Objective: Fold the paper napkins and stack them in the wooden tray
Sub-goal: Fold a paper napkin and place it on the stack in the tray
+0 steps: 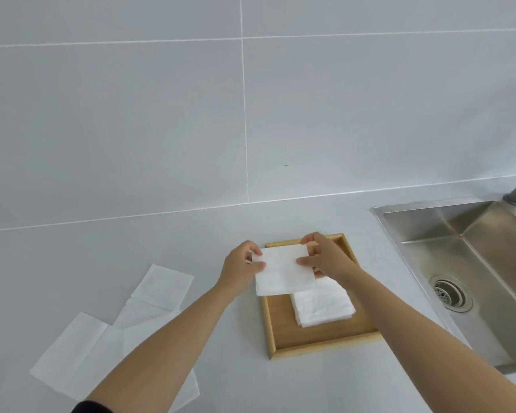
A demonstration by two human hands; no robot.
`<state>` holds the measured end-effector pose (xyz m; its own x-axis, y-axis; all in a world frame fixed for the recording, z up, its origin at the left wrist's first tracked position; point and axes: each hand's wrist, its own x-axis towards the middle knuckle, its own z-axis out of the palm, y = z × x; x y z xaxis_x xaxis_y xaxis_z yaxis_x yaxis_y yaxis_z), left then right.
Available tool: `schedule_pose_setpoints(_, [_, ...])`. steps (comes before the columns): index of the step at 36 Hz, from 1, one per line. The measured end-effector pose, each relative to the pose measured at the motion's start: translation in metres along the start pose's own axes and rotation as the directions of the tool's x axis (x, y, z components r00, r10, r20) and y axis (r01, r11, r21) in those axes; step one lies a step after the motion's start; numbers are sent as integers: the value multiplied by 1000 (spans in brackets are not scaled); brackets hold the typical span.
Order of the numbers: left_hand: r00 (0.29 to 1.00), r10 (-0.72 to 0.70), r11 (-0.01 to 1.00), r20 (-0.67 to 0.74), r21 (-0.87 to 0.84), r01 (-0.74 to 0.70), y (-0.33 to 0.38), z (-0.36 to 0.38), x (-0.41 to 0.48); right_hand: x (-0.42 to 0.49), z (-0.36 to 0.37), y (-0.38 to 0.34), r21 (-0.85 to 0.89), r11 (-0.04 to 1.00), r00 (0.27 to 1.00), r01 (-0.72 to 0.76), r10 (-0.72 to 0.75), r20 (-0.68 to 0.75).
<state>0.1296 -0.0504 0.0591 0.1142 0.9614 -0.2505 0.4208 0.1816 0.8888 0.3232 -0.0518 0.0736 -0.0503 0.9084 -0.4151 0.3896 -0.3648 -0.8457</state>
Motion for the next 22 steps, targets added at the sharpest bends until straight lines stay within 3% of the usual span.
schedule_pose_setpoints(12, [988, -46, 973, 151, 232, 10, -4, 98, -1, 0, -58, 74, -295, 951, 995, -88, 73, -62])
schedule_pose_setpoints(17, [987, -84, 948, 135, 316, 38, -10, 96, -3, 2, -46, 80, -349, 934, 996, -77, 54, -75])
schedule_pose_setpoints(19, [994, -98, 949, 52, 306, 78, -13, 80, -14, 5, -29, 68, -409, 913, 1000, -13, 10, -9])
schedule_pose_setpoints(22, [994, -100, 937, 47, 342, 78, -20, 78, -13, 7, -23, 68, -471, 882, 1000, -1, 4, 6])
